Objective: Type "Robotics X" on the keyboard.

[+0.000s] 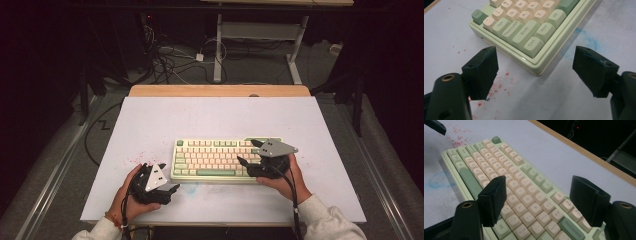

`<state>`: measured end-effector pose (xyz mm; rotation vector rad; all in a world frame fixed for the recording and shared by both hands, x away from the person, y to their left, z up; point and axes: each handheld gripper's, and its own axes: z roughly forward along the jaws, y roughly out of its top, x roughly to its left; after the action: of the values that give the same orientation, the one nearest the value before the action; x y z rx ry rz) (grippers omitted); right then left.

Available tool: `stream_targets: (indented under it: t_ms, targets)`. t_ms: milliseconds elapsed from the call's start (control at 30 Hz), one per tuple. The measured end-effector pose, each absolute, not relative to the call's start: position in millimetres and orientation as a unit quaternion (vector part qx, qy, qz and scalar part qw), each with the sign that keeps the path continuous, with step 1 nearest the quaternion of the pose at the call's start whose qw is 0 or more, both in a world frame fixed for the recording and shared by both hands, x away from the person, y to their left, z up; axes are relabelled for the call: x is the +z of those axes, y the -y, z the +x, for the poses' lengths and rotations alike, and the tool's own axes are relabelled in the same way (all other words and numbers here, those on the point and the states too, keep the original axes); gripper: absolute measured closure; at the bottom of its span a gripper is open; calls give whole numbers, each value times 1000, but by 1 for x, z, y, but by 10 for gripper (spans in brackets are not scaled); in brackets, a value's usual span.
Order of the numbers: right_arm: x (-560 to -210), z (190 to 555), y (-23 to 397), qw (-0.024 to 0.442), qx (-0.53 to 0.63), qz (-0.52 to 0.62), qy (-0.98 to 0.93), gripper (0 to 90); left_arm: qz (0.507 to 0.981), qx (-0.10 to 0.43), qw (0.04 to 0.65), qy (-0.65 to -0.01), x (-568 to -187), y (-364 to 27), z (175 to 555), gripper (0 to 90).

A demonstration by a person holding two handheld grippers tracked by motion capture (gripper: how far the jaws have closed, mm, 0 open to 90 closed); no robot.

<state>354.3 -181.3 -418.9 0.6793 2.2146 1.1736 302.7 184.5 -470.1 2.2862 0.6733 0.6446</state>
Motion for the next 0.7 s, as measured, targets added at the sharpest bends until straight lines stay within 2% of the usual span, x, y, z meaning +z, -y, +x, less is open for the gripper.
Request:
stream_targets:
  t_ms: [433,700]
  targets:
    - [-424,331,213,289,429,264,-814,240,864,245,348,-268,-465,-184,302,221]
    - [-430,319,228,301,428,269,-809,248,860,244,355,-273,-462,-183,302,279]
